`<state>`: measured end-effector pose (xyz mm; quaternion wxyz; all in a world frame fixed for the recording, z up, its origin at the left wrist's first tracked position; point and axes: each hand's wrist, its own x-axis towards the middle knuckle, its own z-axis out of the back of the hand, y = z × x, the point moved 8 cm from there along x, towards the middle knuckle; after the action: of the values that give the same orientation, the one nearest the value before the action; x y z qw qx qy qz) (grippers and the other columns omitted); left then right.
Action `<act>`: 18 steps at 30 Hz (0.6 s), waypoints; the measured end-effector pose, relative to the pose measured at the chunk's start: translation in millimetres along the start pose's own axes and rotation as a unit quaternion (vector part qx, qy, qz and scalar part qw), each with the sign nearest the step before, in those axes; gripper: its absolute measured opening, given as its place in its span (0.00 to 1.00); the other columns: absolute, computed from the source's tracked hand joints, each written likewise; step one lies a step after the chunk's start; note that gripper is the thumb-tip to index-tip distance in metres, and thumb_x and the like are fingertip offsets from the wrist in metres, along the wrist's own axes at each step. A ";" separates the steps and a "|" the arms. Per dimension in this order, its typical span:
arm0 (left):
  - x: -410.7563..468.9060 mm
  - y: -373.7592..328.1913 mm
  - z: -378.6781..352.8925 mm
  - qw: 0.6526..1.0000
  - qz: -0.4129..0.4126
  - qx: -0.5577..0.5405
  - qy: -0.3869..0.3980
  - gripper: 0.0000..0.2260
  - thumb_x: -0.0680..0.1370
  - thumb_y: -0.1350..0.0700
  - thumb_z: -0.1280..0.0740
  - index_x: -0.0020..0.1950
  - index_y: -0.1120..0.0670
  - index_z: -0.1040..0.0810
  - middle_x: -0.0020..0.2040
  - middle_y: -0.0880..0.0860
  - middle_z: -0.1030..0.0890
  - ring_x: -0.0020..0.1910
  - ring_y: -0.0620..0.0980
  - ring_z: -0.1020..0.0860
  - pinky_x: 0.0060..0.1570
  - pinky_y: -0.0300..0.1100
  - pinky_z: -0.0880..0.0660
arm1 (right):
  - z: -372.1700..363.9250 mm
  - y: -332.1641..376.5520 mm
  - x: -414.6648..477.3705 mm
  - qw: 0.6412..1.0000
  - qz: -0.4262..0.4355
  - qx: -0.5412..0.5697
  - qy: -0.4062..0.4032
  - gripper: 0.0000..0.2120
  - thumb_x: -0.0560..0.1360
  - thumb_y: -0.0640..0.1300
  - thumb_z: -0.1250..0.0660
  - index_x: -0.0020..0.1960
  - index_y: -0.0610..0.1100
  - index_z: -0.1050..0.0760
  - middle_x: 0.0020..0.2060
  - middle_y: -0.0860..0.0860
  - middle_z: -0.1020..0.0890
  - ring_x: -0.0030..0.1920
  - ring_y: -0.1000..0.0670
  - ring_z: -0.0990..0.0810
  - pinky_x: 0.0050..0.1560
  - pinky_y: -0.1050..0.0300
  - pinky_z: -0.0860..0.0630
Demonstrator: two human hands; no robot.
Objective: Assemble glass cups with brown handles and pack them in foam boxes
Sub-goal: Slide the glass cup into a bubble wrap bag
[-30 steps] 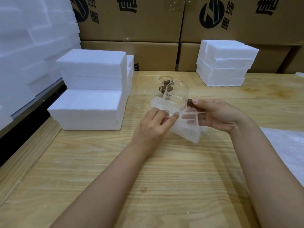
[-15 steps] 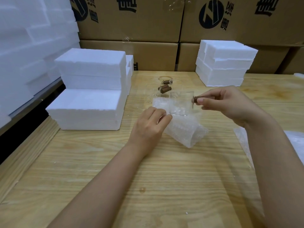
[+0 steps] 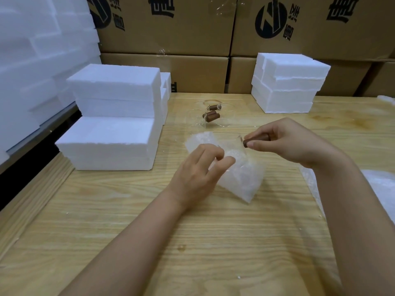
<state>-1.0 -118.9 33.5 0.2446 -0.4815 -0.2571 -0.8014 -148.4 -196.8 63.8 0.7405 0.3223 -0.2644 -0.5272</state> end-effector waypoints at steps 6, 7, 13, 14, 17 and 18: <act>0.1 20.3 5.8 0.960 0.176 -0.217 -0.026 0.16 0.77 0.63 0.44 0.65 0.55 0.34 0.57 0.55 0.31 0.54 0.50 0.30 0.46 0.46 0.24 | 7.8 5.1 1.8 0.998 0.040 0.011 -0.049 0.02 0.73 0.43 0.29 0.45 0.47 0.17 0.40 0.49 0.15 0.48 0.44 0.19 0.56 0.40 0.25; -0.8 26.5 8.4 0.950 0.219 -0.217 -0.049 0.16 0.78 0.63 0.44 0.66 0.54 0.34 0.59 0.51 0.33 0.56 0.49 0.30 0.44 0.46 0.23 | 8.8 5.0 1.5 0.998 0.043 0.013 -0.051 0.02 0.73 0.42 0.29 0.45 0.47 0.18 0.40 0.48 0.15 0.49 0.44 0.18 0.56 0.39 0.26; -21.9 79.6 -1.7 0.836 0.517 -0.180 -0.022 0.15 0.71 0.49 0.34 0.57 0.44 0.28 0.50 0.41 0.26 0.44 0.40 0.28 0.41 0.28 0.33 | 5.3 0.7 1.8 0.999 0.033 -0.013 -0.025 0.03 0.73 0.42 0.28 0.47 0.47 0.18 0.41 0.49 0.15 0.47 0.47 0.17 0.57 0.44 0.23; -27.4 80.5 -12.8 0.819 0.543 -0.180 0.042 0.17 0.70 0.51 0.32 0.58 0.44 0.27 0.52 0.42 0.25 0.44 0.40 0.28 0.41 0.30 0.33 | 4.7 0.1 1.9 0.999 0.032 -0.021 -0.027 0.03 0.73 0.43 0.28 0.46 0.48 0.18 0.41 0.50 0.15 0.47 0.47 0.18 0.56 0.46 0.22; -41.0 73.4 -30.9 0.818 0.538 -0.099 0.178 0.20 0.70 0.54 0.30 0.61 0.47 0.26 0.55 0.45 0.28 0.48 0.43 0.29 0.45 0.37 0.32 | 7.3 0.4 0.8 0.998 0.032 -0.038 -0.040 0.02 0.73 0.44 0.28 0.45 0.49 0.18 0.40 0.51 0.15 0.48 0.46 0.19 0.53 0.49 0.23; -41.6 73.6 -29.0 0.823 0.535 -0.081 0.172 0.16 0.71 0.55 0.30 0.59 0.49 0.25 0.54 0.45 0.26 0.47 0.44 0.28 0.46 0.38 0.31 | 7.4 1.3 -0.4 0.998 0.034 -0.040 -0.036 0.02 0.73 0.44 0.28 0.46 0.49 0.18 0.41 0.51 0.15 0.48 0.47 0.19 0.54 0.48 0.24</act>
<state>44.7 -186.8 -2.5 0.6354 -0.4162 0.1527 -0.6322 -153.1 -197.6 69.6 0.7602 0.2642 -0.2800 -0.5233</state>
